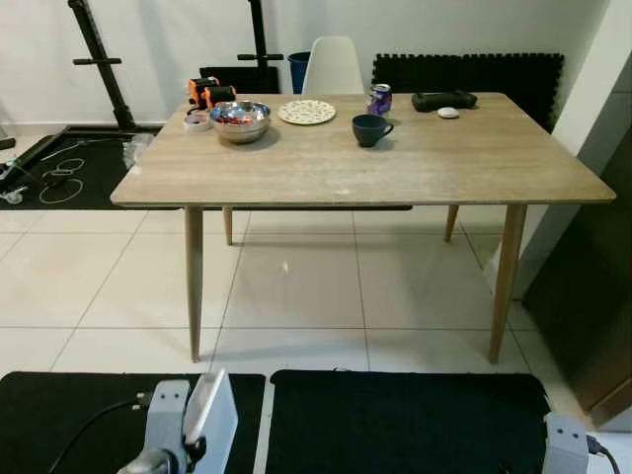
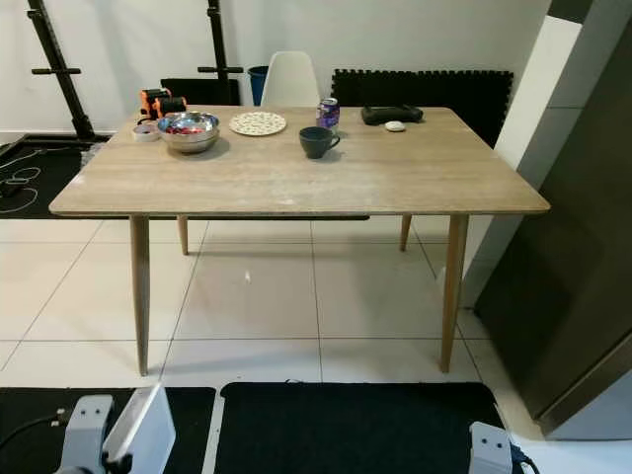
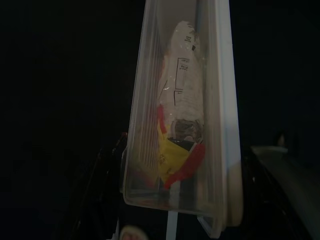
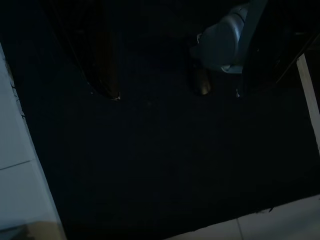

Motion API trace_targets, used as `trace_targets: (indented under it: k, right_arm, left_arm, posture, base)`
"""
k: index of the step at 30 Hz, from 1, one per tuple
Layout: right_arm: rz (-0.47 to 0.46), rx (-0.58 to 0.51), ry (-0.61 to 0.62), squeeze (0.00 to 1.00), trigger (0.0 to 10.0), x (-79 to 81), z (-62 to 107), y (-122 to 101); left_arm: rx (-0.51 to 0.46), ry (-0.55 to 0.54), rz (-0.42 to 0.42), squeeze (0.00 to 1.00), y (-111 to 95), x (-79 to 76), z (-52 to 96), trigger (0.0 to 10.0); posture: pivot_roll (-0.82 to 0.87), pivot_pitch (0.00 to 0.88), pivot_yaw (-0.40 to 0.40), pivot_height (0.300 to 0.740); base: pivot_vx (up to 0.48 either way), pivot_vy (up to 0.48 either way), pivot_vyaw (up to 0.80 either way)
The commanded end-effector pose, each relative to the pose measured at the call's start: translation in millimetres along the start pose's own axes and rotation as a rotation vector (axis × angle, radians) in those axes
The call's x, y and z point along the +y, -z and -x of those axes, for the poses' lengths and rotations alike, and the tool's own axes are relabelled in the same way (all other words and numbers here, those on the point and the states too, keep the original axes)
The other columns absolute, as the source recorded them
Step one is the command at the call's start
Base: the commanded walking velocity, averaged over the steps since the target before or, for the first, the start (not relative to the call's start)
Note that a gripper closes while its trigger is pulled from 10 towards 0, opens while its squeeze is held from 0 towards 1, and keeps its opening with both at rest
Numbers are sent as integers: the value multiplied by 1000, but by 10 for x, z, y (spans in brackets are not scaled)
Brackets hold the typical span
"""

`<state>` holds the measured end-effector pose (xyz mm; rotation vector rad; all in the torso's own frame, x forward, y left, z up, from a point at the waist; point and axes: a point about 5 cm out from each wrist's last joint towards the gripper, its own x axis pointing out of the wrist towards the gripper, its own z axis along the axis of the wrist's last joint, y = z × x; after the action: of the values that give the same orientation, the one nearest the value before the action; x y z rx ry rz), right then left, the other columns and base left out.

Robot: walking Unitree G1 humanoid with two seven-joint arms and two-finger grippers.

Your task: Restocking fridge

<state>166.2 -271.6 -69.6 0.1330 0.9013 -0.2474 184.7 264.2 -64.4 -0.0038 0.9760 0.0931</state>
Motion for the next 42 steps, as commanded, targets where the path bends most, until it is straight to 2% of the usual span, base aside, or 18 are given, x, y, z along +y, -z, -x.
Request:
trace_targets:
  k: [1, 4, 5, 6, 7, 8, 9, 14, 16, 24, 35, 42]
  right_arm:
    - [21, 32, -1, 0, 10000, 26, 13, 113]
    - [18, 52, -1, 0, 10000, 34, 27, 189]
    - [18, 52, -1, 0, 10000, 34, 27, 189]
    - [19, 62, 2, 0, 10000, 32, 33, 221]
    - [25, 84, 6, 0, 10000, 29, 49, 291]
    - [25, 84, 6, 0, 10000, 29, 49, 291]
    - [32, 101, 8, 0, 10000, 24, 63, 345]
    - [39, 117, 13, 0, 10000, 16, 76, 394]
    - [43, 147, 18, 0, 10000, 4, 101, 479]
    - [48, 170, 15, 0, 10000, 9, 120, 545]
    - [49, 155, 16, 0, 10000, 17, 104, 500]
    - [50, 147, 15, 0, 10000, 22, 97, 478]
  left_arm:
    - [22, -21, -8, 0, 105, 17, 15, 10000]
    - [79, -33, -3, 0, 295, 1, 37, 10000]
    - [79, -33, -3, 0, 295, 1, 37, 10000]
    - [102, -38, 4, 0, 372, -6, 48, 10000]
    - [159, -46, 27, 0, 550, -38, 77, 10000]
    - [159, -46, 27, 0, 550, -38, 77, 10000]
    - [195, -48, 40, 0, 667, -68, 99, 10000]
    - [217, -46, 57, 0, 751, -106, 114, 10000]
    - [220, -40, 99, 0, 799, -180, 113, 10000]
    - [210, -26, 131, 0, 773, -262, 89, 10000]
    - [197, -21, 136, 0, 715, -282, 68, 10000]
    - [205, -21, 143, 0, 750, -287, 78, 10000]
  posture:
    - [-56, 0, -19, 740]
    - [-57, 0, -18, 740]
    - [-57, 0, -18, 740]
    - [-57, 0, -18, 740]
    - [-58, 0, -19, 740]
    - [-58, 0, -19, 740]
    - [-58, 0, -19, 740]
    - [-61, 0, -21, 740]
    - [-55, 0, -27, 740]
    - [-54, 0, -28, 740]
    - [-61, 0, -27, 740]
    - [-62, 0, -28, 740]
  base:
    - [0, 0, 0]
    - [0, 0, 0]
    - [0, 0, 0]
    - [0, 0, 0]
    - [0, 0, 0]
    - [0, 0, 0]
    - [0, 0, 0]
    - [0, 0, 0]
    - [0, 0, 0]
    - [0, -344, 0]
    - [0, -403, 0]
    - [0, -407, 0]
